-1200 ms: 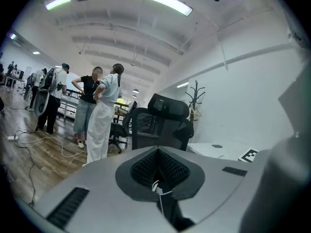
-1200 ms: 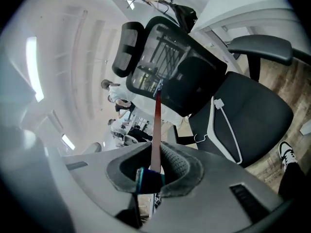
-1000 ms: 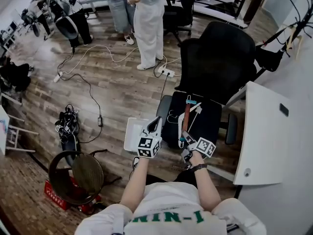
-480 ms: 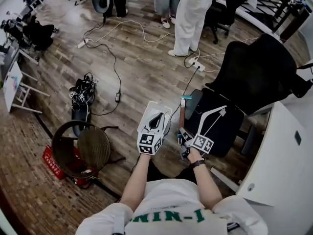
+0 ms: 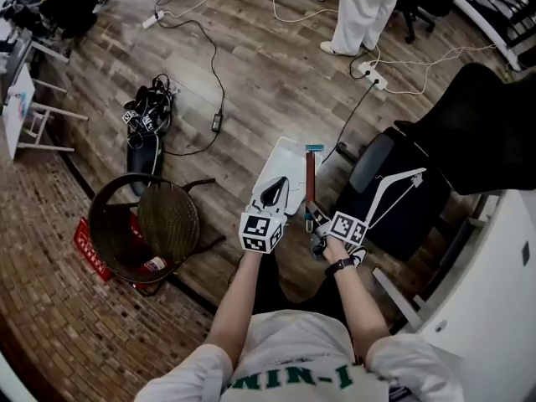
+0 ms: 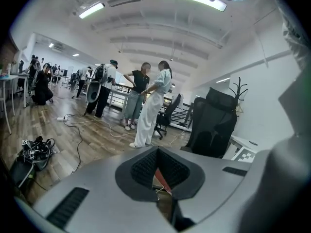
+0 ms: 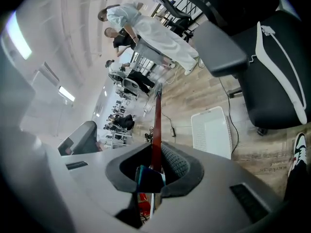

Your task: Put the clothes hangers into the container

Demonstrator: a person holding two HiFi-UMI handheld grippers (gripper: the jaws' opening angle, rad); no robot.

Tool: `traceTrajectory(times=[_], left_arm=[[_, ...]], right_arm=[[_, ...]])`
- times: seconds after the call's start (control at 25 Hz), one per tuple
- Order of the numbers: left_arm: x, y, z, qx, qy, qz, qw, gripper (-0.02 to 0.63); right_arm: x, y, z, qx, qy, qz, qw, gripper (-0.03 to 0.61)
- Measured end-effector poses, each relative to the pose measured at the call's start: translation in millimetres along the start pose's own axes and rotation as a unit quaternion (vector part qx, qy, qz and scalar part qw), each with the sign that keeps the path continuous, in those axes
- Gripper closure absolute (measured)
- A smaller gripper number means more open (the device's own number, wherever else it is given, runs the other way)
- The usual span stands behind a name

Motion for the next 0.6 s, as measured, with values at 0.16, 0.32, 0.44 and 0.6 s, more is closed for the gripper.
traceTrajectory(times=[0.16,0.32,0.44,0.6], left_arm=[[-15,37,-37,0.009,0.004,-0.034,0.9994,0.600],[-51,92,-87,0.014,0.006,-0.044,0.9989,0.601],[-81,137,-121,0.017,0.006,-0.057,0.9982,0.600],[-113,202,-149,0.030,0.010,-0.075,0.9967,0.601]], right_arm=[[-42,21,32,-0.036,0.041,-0.017,0.998,0.505],[-112,33,87,-0.047,0.068,-0.024,0.996,0.505],[-164,42,133,-0.053,0.085,-0.040,0.994,0.505],[-219,59,198,-0.084,0.120,-0.063,0.987,0.505]])
Point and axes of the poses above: the fingertips, and each gripper's own axes: x backward along the fingers, z to its right, y out of its underside, the point moved 10 cm from there along x, backward along the fingers, and after that the axes turned 4 degrees about z, right-handed, at the moved point
